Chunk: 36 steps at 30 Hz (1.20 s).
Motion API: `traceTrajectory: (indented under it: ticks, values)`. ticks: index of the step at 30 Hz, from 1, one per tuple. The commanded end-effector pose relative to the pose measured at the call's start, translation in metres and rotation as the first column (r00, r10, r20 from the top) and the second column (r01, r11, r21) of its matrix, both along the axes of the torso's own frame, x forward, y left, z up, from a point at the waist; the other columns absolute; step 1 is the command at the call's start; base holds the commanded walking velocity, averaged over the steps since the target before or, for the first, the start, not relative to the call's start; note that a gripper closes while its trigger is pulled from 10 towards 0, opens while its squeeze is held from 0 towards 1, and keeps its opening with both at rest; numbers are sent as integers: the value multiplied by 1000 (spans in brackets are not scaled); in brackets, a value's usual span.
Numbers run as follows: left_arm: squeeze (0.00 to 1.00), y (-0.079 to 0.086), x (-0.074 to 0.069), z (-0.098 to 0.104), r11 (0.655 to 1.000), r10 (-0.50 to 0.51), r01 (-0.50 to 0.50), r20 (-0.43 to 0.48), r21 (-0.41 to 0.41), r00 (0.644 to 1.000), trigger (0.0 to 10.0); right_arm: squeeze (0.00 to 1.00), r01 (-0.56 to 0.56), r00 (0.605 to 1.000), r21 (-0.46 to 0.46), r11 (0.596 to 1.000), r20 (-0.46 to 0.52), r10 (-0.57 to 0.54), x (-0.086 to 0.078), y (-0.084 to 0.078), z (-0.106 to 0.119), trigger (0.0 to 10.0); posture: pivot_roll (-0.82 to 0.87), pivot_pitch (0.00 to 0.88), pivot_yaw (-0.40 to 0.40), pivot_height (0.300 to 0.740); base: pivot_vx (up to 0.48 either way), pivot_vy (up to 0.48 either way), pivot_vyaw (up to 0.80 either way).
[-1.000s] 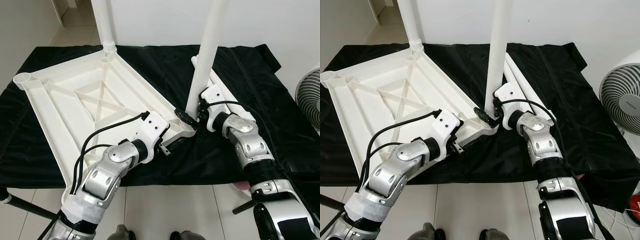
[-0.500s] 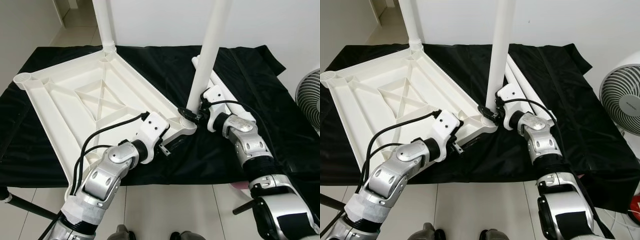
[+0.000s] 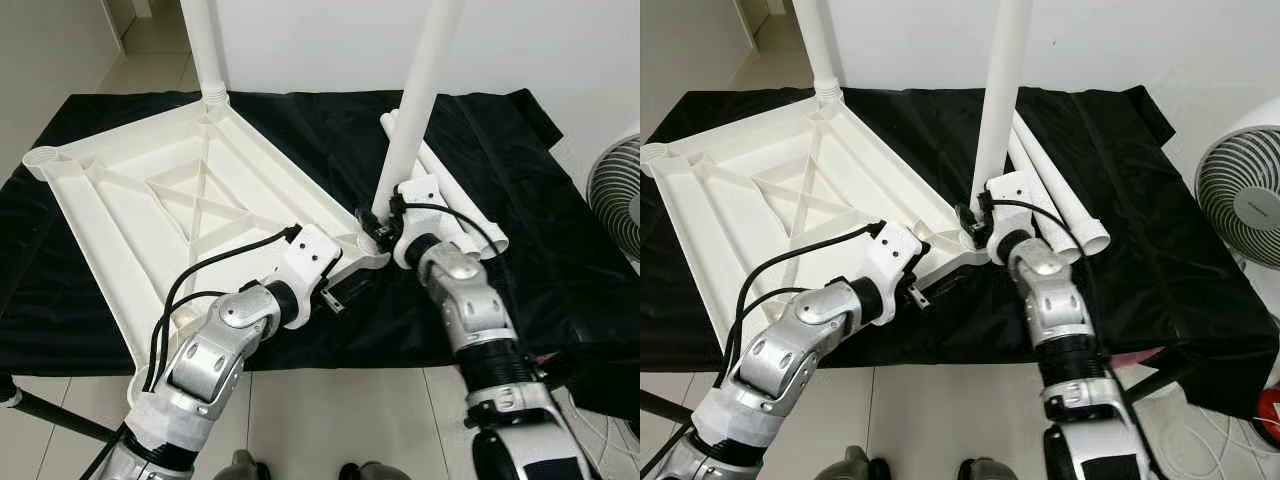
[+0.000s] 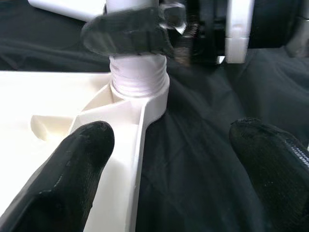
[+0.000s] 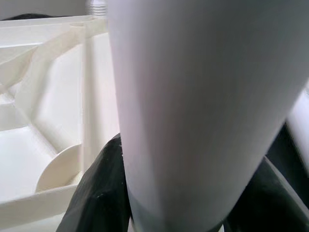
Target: Building children table
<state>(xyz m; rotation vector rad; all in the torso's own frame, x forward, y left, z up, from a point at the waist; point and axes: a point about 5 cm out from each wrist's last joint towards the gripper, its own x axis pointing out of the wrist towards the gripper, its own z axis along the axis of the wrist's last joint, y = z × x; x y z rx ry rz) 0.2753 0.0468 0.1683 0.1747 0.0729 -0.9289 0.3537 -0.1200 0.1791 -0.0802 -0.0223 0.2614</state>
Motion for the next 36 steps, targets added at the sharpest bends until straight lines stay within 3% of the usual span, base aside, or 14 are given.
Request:
traceTrajectory:
  ticks: [1,3,6,14,15,22,25,28,29,30,36]
  values:
    - [0,0,-3,-3,1000,6,-6,-10,11,1000,10000,0,160,985,13,987,-73,-159,-2,-12,-14,0,-109,115,24,740,0,0,0]
    - [0,-1,-3,-3,1000,4,-4,-11,12,1000,10000,0,265,962,44,963,-81,-261,-7,-8,-14,0,-109,115,24,740,0,0,0]
    - [0,-1,-2,-3,1000,7,-6,-11,11,1000,10000,0,311,949,64,948,-86,-305,-13,-2,-15,0,-105,115,22,740,0,0,0]
    - [0,-1,-3,-3,1000,8,-8,-12,11,1000,10000,0,311,948,85,947,-94,-303,-15,-1,-11,0,-107,114,19,740,0,0,0]
    - [0,-1,-3,-3,1000,10,-10,-12,9,1000,10000,1000,290,956,100,952,-72,-284,-15,-2,-7,10000,-107,111,16,740,0,0,0]
    - [0,-1,-2,-3,1000,14,-13,-9,8,1000,10000,1000,208,978,107,972,-39,-205,-13,-1,-2,10000,-108,107,12,740,0,0,0]
    - [0,-1,-1,-2,1000,16,-16,-7,8,1000,10000,1000,125,992,90,988,-11,-125,-8,-9,4,10000,-105,105,13,740,0,0,0]
    - [0,1,0,-1,1000,18,-18,-4,11,1000,10000,988,-30,999,56,998,-17,31,-1,-18,9,10000,-105,97,20,740,0,0,0]
    - [0,1,0,-1,1000,18,-18,-4,11,1000,10000,988,-30,999,56,998,-17,31,-1,-18,9,10000,-105,97,20,740,0,0,0]
    - [0,1,1,-1,1000,17,-17,-4,12,1000,10000,0,-83,996,44,996,-18,84,1,-18,10,10000,-106,94,25,740,0,0,0]
    - [0,0,2,1,1000,7,-7,4,17,1000,10000,0,-271,962,-79,959,15,273,12,-17,15,10000,-103,89,30,740,0,0,0]
